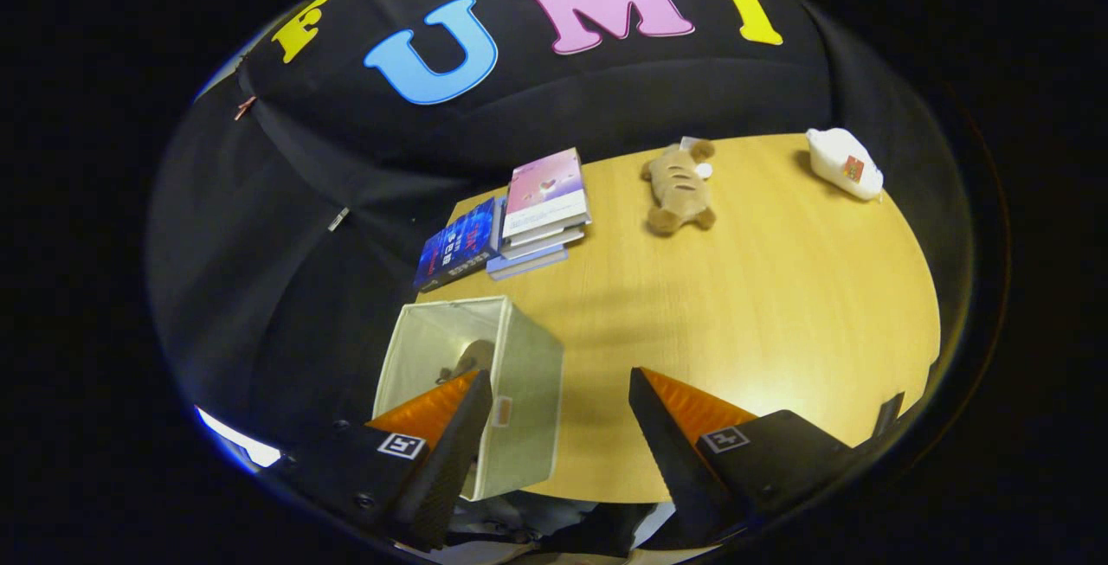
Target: Open the storage box then place both shoes into the box .Put the left shoe in first, then the right shoe, with the right side of both shoes facing outward in a uniform manner.
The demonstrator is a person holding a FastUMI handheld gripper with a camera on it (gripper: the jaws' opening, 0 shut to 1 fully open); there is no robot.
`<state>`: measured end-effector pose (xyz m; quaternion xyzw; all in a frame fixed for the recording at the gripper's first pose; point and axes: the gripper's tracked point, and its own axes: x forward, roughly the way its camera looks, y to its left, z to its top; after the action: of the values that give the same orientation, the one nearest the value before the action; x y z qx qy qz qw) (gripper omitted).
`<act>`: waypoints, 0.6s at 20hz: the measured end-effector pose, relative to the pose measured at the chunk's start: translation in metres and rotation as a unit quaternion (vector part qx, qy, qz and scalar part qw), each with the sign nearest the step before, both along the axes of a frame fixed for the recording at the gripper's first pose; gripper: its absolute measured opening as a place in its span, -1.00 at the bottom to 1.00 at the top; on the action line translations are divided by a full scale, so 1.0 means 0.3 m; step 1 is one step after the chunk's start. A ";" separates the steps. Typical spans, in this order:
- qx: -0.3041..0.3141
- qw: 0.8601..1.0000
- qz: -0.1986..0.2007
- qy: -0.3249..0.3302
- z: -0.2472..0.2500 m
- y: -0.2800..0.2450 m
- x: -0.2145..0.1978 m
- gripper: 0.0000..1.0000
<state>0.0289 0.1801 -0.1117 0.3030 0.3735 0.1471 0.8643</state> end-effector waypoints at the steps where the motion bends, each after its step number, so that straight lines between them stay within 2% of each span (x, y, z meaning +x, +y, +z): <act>1: -0.009 1.000 -0.009 -0.012 0.002 -0.049 0.012 0.98; 7: -0.086 0.992 -0.042 -0.081 0.028 -0.308 0.055 0.98; 12: -0.134 0.972 -0.084 -0.173 0.145 -0.456 0.088 0.97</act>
<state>0.0554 0.0434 -0.0683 0.1842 0.2077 0.0732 0.9579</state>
